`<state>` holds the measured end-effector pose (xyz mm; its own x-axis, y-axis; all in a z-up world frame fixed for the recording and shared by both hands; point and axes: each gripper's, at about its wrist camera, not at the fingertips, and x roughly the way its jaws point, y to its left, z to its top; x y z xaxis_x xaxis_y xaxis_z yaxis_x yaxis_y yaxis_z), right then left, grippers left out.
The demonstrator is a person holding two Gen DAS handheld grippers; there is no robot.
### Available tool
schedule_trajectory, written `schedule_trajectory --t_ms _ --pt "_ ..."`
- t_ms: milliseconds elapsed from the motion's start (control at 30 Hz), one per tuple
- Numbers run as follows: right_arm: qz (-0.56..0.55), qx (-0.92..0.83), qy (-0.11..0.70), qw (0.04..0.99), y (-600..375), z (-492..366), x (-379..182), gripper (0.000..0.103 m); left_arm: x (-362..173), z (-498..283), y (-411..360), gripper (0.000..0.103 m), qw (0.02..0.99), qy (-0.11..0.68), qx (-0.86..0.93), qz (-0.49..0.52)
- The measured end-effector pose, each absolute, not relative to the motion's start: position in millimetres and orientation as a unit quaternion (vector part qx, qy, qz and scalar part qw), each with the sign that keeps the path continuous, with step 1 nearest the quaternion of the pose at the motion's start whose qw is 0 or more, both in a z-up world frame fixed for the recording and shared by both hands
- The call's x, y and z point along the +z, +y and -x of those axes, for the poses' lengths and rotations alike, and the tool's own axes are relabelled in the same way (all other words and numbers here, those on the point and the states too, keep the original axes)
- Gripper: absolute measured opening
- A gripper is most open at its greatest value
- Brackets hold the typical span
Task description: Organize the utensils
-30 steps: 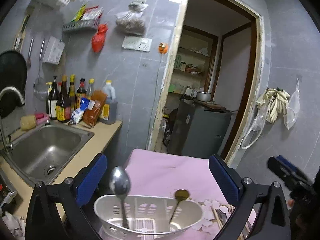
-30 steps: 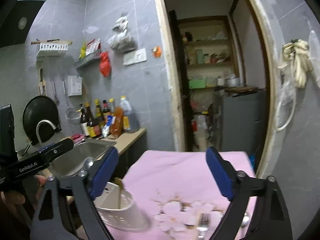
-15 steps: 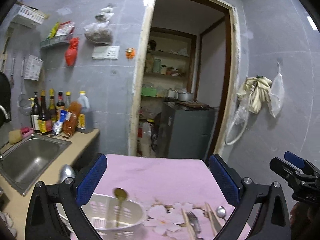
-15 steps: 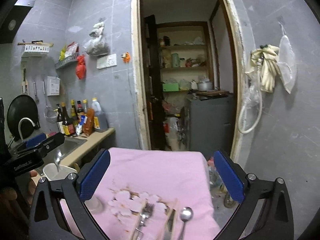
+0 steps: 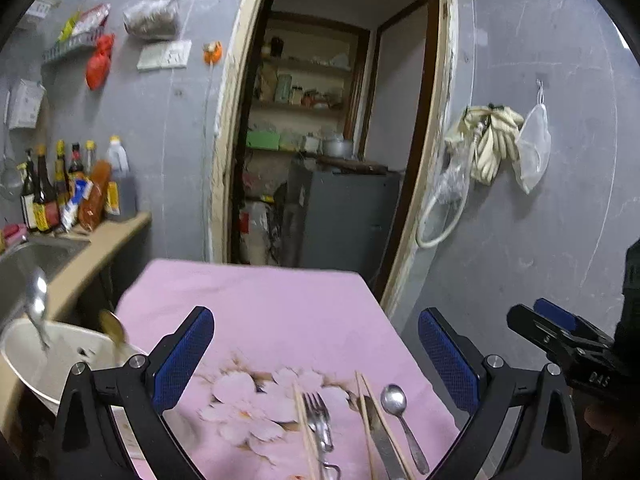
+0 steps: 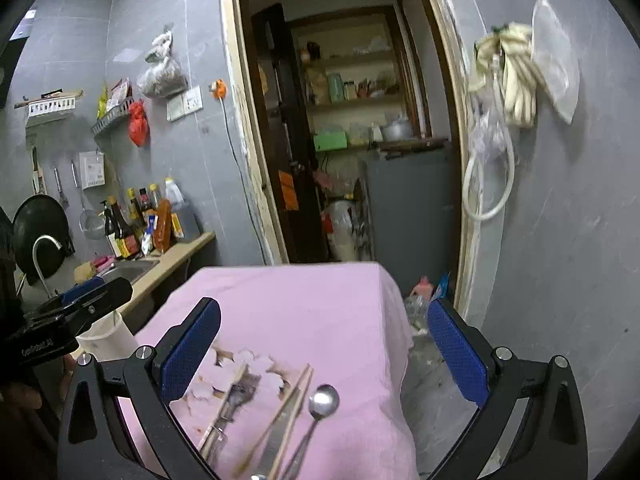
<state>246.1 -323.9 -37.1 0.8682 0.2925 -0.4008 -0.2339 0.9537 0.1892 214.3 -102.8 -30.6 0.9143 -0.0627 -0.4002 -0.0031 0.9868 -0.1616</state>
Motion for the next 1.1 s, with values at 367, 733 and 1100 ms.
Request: schedule_trajectory --t_ms 367,733,1100 --pt "-0.082 0.176 0.294 0.936 -328.1 -291.0 -125.5 0.06 -101.6 -253.3 -115.6 0.072 0.943 0.322 -0.01 0.085" --pt "-0.065 0.237 0.376 0.894 -300.3 -322.0 -191.3 0.034 -143.6 -272.1 -122.5 0.048 0.913 0.397 -0.007 0.095" --pt "-0.039 0.261 0.416 0.871 -284.5 -341.7 -206.2 0.024 -160.3 -281.2 -125.0 0.028 0.895 0.436 0.006 0.099"
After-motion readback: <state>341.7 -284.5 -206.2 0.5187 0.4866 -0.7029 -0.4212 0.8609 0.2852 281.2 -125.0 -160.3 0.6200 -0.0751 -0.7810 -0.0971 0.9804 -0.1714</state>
